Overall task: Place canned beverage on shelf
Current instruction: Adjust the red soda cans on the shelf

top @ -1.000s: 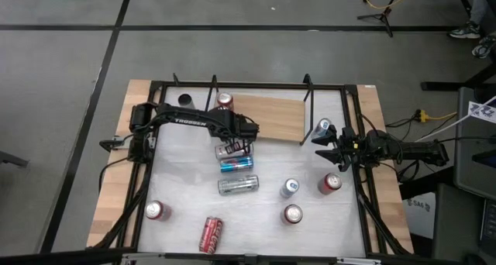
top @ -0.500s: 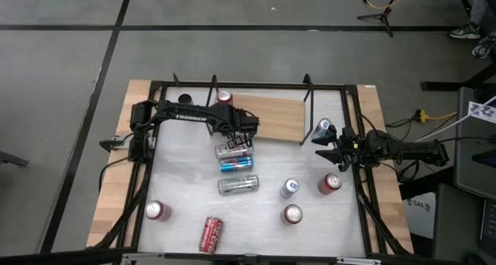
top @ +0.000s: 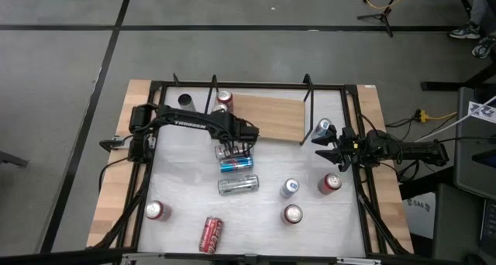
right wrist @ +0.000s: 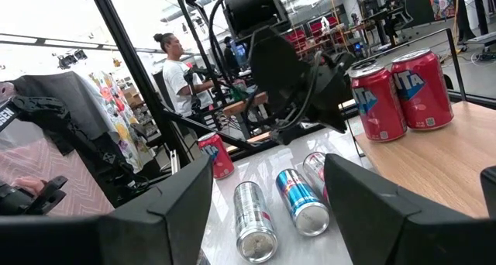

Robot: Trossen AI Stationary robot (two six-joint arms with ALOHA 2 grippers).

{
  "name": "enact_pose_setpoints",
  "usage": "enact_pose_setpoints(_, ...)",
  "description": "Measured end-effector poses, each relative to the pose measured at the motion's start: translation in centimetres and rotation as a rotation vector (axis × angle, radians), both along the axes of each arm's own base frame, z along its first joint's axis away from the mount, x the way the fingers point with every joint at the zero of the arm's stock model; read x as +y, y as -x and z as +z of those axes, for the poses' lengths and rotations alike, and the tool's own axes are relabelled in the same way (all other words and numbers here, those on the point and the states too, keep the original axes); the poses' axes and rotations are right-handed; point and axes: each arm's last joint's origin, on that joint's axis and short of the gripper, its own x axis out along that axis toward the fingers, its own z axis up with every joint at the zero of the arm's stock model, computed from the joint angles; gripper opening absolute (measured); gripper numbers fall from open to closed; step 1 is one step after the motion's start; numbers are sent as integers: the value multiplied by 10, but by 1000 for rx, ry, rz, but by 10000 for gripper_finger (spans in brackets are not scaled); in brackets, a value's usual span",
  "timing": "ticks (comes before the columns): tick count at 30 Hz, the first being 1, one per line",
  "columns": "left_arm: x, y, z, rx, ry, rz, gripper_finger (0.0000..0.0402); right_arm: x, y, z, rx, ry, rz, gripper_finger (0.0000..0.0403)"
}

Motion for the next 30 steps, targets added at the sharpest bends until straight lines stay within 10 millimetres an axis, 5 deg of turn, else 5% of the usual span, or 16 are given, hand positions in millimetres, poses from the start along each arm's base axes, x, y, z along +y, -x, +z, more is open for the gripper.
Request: enact_pose_setpoints(30, 38, 3, 1, 0, -70, 52, 11, 0, 0, 0, -1, 0, 0, 239)
